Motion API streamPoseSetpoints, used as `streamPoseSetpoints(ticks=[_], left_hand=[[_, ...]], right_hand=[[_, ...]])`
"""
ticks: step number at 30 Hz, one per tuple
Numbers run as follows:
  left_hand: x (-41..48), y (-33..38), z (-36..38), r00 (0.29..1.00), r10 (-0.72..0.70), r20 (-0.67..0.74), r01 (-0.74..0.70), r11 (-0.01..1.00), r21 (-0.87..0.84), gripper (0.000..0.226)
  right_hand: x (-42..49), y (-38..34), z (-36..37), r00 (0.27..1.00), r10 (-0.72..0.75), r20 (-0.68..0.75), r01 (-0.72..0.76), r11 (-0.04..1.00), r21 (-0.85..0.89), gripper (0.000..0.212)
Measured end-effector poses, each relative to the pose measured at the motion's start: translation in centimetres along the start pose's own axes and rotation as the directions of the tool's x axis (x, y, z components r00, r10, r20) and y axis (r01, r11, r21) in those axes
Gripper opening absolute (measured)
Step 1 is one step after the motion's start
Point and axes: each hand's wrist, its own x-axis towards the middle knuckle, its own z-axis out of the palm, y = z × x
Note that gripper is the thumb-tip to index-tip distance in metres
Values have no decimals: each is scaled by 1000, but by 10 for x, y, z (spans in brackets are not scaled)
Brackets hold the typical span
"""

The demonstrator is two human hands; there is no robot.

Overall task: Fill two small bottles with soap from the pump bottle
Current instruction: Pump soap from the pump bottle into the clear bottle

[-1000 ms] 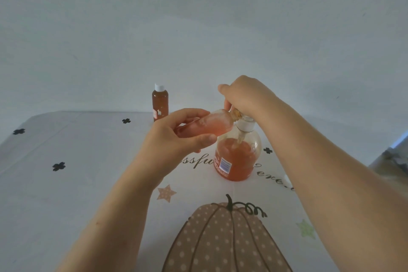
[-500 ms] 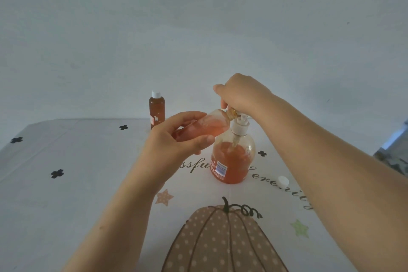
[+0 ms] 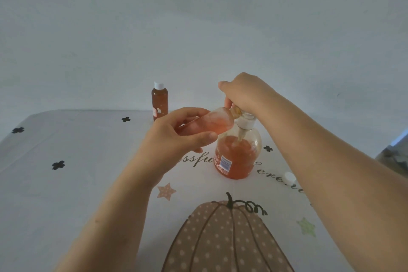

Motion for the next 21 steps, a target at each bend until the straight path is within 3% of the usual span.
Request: streamPoseSetpoints(ticks=[12,21], left_hand=[[-4,4,5,999,43,-9,-43,998,-55,48],[1,-1,0,1000,-7,2,7,1000,-4,37]], right_hand=[[-4,-7,-12,1000,-7,10,7,1000,-5,45],[2,0,1,999,20,34,-20,1000,19,44]])
